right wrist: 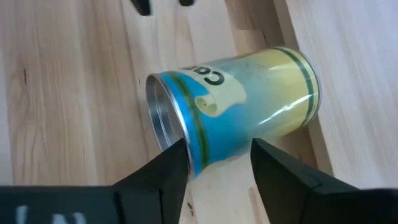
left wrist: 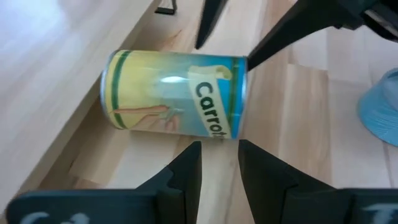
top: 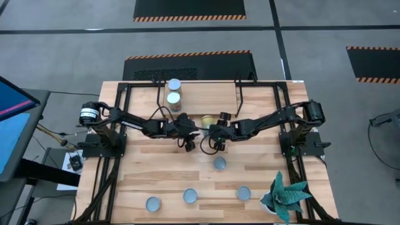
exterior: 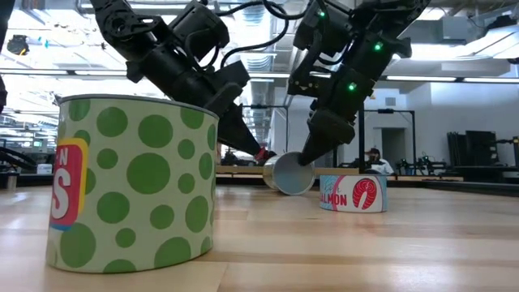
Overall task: Pick and place cans onto a shelf
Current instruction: Put the canned carrots on the shelf
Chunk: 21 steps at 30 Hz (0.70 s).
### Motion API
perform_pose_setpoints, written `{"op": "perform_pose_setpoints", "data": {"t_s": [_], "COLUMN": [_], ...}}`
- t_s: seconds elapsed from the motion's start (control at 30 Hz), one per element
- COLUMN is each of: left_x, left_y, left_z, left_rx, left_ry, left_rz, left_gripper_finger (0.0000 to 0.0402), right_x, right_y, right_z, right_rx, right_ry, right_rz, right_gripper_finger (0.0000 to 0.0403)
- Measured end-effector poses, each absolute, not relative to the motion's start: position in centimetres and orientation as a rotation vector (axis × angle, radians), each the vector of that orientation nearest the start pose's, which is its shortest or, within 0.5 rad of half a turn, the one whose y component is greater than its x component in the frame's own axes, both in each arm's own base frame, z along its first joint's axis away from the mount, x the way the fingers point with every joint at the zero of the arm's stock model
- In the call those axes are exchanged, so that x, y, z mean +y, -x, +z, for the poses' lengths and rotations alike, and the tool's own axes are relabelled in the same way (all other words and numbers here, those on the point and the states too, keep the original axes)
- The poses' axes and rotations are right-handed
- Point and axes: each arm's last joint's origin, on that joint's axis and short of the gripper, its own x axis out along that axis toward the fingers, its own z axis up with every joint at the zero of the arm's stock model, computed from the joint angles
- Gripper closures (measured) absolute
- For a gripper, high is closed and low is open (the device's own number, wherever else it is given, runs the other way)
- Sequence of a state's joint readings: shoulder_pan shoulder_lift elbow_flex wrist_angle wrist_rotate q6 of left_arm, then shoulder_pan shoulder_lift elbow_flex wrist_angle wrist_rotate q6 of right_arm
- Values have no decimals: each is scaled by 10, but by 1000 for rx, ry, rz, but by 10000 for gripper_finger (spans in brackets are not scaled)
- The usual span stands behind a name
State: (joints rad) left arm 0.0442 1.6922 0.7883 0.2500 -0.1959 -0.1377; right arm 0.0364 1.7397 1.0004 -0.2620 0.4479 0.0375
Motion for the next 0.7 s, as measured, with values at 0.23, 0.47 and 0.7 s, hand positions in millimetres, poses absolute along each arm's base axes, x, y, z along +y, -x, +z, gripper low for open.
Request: {"op": "perform_pose_setpoints", "data": {"t_s": [0.23, 0.47, 0.7], "left_x": [22, 22, 22], "left_y": [-327, -328, -328], "left_z": [149, 150, 150], "left_rx": [641, 617, 618], "left_ry": [89, 93, 93], "left_rz": [274, 275, 275], "left_gripper_finger": [305, 305, 305], "right_x": [0, 0, 1], "right_y": [-337, -336, -335], "right_z": [164, 164, 163], "right_rx": [971, 968, 977], "right_ry": [207, 187, 161], "right_rz": [-393, -404, -418], "right_gripper_finger": [239, 267, 292]}}
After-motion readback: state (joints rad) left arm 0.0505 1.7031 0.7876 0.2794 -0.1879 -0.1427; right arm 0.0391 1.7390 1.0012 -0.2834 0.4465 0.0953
